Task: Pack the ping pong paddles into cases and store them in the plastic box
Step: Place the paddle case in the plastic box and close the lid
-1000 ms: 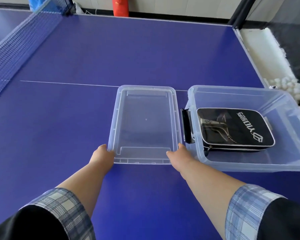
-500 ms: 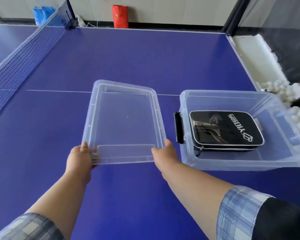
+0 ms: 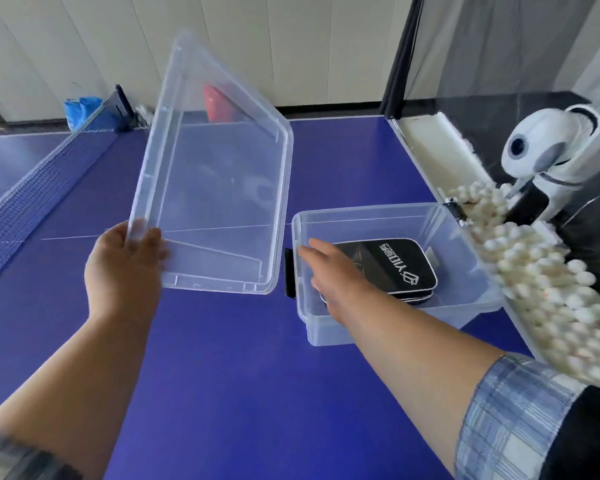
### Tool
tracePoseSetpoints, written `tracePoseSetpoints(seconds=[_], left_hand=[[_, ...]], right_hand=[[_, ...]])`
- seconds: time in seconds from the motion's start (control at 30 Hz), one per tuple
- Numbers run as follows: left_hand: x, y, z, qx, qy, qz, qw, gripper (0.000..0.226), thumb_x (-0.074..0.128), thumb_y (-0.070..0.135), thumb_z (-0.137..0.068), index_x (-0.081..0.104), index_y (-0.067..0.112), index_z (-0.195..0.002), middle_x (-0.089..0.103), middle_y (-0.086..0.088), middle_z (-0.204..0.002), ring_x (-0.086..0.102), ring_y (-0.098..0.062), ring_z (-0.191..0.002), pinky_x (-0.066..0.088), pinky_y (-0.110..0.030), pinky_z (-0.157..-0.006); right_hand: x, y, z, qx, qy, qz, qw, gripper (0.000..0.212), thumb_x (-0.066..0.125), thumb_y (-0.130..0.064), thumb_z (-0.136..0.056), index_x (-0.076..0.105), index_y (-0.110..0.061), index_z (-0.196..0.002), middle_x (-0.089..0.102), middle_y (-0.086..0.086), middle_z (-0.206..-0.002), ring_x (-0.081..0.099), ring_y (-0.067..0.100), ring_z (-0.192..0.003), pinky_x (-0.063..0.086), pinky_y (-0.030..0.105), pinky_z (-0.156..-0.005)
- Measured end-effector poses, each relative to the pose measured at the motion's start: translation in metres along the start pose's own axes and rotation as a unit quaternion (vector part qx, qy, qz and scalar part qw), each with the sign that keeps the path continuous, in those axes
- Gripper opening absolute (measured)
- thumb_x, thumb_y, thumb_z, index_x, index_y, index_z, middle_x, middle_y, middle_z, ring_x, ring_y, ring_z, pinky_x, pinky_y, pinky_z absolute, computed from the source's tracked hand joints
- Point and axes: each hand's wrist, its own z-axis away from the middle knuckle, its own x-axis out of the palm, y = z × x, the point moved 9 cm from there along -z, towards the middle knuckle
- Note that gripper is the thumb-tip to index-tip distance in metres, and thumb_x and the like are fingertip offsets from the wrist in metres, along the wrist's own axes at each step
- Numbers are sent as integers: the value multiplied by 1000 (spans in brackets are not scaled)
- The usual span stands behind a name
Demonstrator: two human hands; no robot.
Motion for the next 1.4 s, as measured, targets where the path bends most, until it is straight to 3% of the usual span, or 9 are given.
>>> tracePoseSetpoints(seconds=[0.13, 0.27, 0.5, 0.77, 0.83, 0.97, 1.1, 1.2, 1.4], left_hand=[[36, 56, 28, 78, 9, -53, 996, 21, 55, 50, -89, 58, 36, -105, 72, 16, -79, 67, -1, -70, 47, -27, -62], [81, 105, 56, 154, 2, -140, 978, 18, 51, 48, -91, 55, 37, -105, 59, 20, -79, 53, -6, -67, 35, -29, -57], [144, 127, 106, 284, -47, -221, 932, 17, 58, 27, -97, 58, 33, -113, 59, 11, -86, 51, -21, -73, 39, -33, -67], [198, 113, 144, 460, -98, -260, 843, 42, 72, -9, -74, 69, 13, -111, 76, -13, -95, 70, -42, -80, 54, -45, -61], [212, 107, 151, 506, -137, -244, 816, 36, 65, -6, -76, 71, 8, -109, 76, -13, -98, 72, -42, -89, 56, -48, -68], [232, 89, 157, 515, -198, -250, 796, 28, 61, -2, -81, 72, 5, -106, 77, -8, -104, 70, -42, -102, 52, -60, -87], [241, 67, 160, 480, -237, -280, 797, 31, 42, 32, -100, 67, 16, -110, 75, -2, -112, 68, -37, -109, 42, -63, -100], [247, 47, 163, 425, -288, -286, 809, 49, 25, 57, -103, 61, 25, -110, 72, -2, -117, 63, -36, -115, 41, -68, -100], [253, 12, 159, 321, -360, -310, 819, 31, 81, 31, -77, 70, 22, -105, 62, -4, -136, 50, -35, -133, 41, -62, -105]], right_hand=[[-66, -7, 17, -34, 12, -60, 998, 58, 57, -53, -85, 53, -35, -140, 52, -10, -144, 51, 15, -128, 39, 44, -114], [-129, -13, 23, -46, 4, -180, 983, 30, 54, -51, -95, 60, -34, -119, 58, -6, -137, 53, 18, -130, 37, 43, -115], [-295, -36, 25, -87, 28, -458, 884, 85, 31, -75, -93, 34, -15, -154, 46, 16, -152, 59, 32, -118, 50, 49, -93], [-331, -13, -4, -32, 34, -472, 880, 101, 37, -83, -84, 27, -12, -156, 45, 16, -152, 62, 33, -114, 49, 56, -99], [-332, -1, -14, -7, 51, -443, 895, 95, 43, -80, -84, 42, -9, -147, 59, 12, -140, 66, 28, -113, 53, 52, -95], [-339, 35, -31, 68, 131, -372, 916, 40, 61, -43, -96, 64, -11, -120, 77, 7, -94, 73, 20, -85, 60, 35, -66], [-350, 67, -40, 101, 198, -275, 935, 13, 56, -8, -98, 66, -4, -105, 68, 15, -96, 63, 18, -68, 52, 21, -44], [-363, 75, -39, 72, 241, -88, 964, 23, 55, -12, -89, 69, -8, -107, 65, 10, -92, 57, 20, -70, 46, 28, -55], [-358, 73, -22, 19, 243, 175, 954, 40, 48, -32, -86, 64, -30, -123, 70, -3, -106, 65, 23, -79, 45, 29, -63]])
